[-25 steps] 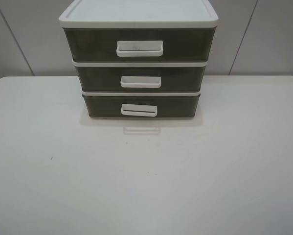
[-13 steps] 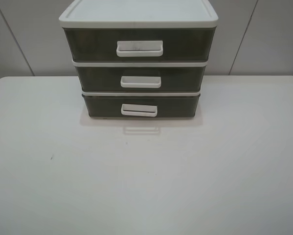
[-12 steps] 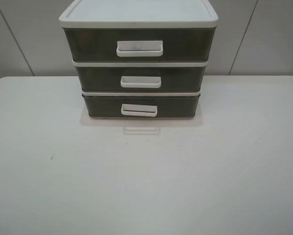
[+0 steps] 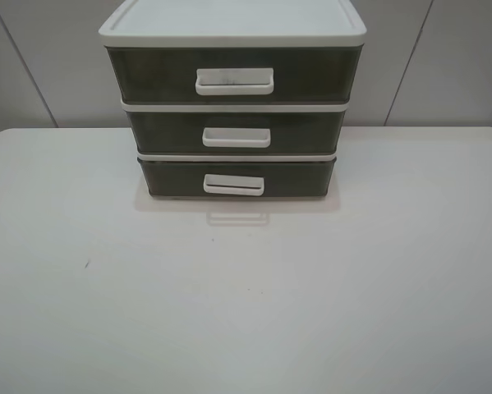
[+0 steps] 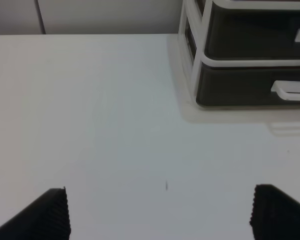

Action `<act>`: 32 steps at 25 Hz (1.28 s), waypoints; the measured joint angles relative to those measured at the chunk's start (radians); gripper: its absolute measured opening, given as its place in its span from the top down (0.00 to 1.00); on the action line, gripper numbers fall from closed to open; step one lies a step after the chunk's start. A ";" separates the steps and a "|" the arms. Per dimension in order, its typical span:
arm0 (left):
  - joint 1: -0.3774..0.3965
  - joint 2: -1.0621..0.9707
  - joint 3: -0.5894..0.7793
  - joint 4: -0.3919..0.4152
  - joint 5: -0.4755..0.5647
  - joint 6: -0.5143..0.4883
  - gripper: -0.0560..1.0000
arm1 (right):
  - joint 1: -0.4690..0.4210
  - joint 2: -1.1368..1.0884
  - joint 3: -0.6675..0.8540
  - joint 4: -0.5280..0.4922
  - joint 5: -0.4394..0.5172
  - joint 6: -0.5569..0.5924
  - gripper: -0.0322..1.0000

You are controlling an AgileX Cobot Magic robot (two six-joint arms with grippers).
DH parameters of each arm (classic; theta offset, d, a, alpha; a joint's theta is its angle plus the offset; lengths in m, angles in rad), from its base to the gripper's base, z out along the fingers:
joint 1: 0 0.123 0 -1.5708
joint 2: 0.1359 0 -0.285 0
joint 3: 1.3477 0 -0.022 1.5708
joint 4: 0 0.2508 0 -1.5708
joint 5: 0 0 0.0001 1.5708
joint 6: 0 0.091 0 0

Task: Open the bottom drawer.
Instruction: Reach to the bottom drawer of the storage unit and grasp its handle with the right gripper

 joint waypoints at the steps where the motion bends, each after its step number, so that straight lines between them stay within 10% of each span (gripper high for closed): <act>1: 0.000 0.000 0.000 0.000 0.000 0.000 0.24 | 0.000 0.050 -0.031 0.008 -0.015 0.000 0.20; 9: 0.000 0.000 0.000 0.000 0.000 0.000 0.24 | 0.011 0.482 -0.223 0.198 -0.123 0.001 0.20; 14: 0.000 0.000 0.000 0.000 0.000 0.000 0.24 | 0.240 0.673 -0.224 0.219 -0.274 0.002 0.20; 20: 0.000 0.000 0.000 0.000 0.000 0.000 0.24 | 0.540 0.891 -0.224 0.016 -0.518 0.002 0.20; 32: 0.000 0.000 0.000 0.000 0.000 0.000 0.24 | 0.721 1.345 -0.224 -0.552 -0.824 -0.022 0.20</act>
